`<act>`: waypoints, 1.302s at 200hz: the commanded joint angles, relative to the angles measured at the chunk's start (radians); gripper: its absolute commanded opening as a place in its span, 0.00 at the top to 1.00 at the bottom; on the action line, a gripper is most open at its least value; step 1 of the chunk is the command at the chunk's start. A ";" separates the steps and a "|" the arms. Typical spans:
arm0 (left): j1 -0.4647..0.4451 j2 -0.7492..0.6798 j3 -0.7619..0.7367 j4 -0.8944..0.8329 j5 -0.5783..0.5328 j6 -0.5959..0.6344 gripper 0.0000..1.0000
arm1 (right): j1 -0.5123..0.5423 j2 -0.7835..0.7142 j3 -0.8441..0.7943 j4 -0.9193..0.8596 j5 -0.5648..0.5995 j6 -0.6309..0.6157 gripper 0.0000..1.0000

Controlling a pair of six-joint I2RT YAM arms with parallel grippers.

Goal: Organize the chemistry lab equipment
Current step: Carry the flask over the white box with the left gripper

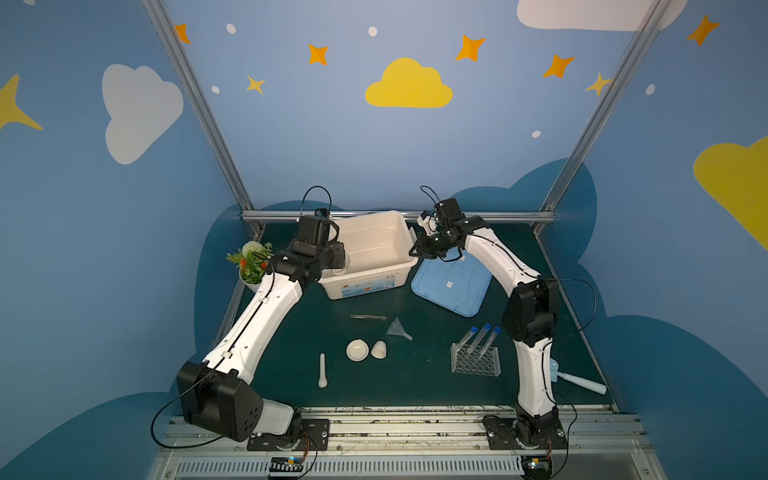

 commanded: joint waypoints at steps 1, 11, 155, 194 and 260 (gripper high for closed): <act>0.017 0.024 0.051 0.045 0.022 0.031 0.97 | 0.005 -0.028 0.020 -0.058 -0.049 -0.027 0.84; 0.024 0.041 0.060 0.051 0.024 0.038 0.97 | 0.006 -0.036 0.012 -0.064 -0.050 -0.024 0.84; 0.088 0.362 0.197 0.095 0.006 0.094 0.97 | 0.017 -0.114 -0.125 -0.013 -0.040 0.048 0.83; 0.092 0.392 0.176 0.096 0.024 0.079 0.97 | 0.015 -0.109 -0.120 -0.008 -0.038 0.051 0.83; 0.092 0.438 0.123 0.108 0.016 0.059 0.97 | 0.012 -0.102 -0.117 -0.007 -0.041 0.053 0.83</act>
